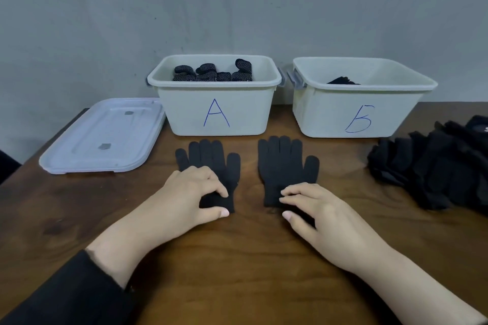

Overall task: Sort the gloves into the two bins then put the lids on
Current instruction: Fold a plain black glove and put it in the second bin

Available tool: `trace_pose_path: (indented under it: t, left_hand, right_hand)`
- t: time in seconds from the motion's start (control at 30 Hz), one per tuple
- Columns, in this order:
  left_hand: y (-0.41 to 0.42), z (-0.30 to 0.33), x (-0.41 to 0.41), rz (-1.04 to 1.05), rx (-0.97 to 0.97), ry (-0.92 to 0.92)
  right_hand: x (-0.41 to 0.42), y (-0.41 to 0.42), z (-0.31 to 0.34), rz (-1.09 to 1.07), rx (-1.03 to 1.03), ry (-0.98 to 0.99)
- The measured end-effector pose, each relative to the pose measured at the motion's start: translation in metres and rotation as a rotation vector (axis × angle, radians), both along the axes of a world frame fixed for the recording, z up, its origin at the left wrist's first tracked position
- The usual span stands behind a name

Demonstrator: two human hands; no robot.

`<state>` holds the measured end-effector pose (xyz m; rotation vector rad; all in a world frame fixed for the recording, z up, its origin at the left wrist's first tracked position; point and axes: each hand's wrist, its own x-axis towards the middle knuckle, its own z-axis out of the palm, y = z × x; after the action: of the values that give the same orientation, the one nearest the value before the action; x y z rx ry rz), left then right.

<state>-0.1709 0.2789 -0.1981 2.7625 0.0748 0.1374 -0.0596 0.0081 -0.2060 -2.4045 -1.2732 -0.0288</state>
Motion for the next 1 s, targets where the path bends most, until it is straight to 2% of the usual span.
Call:
trace_pose_path:
  t: [0.17,0.43,0.67,0.83,0.9,1.0]
  left_hand:
    - [-0.003,-0.002,0.002,-0.005,0.043,-0.083]
    - [-0.009,-0.004,0.001,0.068,-0.007,-0.154]
    - [-0.013,-0.003,0.002,0.285,-0.292,-0.282]
    - [-0.016,0.004,0.019,0.456,-0.531,-0.499]
    - [-0.024,0.010,0.031,0.476,-0.556,-0.575]
    - [-0.047,0.016,0.048,0.399,-0.448,-0.629]
  right_hand:
    - [0.002,-0.001,-0.002,-0.004,0.021,0.028]
    - [0.000,-0.002,0.000,0.004,0.025,0.058]
    - [-0.004,-0.001,-0.001,0.031,0.013,0.045]
    - [-0.010,0.003,-0.004,0.065,0.015,0.040]
    - [-0.012,0.004,-0.003,0.074,0.020,0.039]
    - [-0.014,0.005,-0.003,0.081,0.027,0.038]
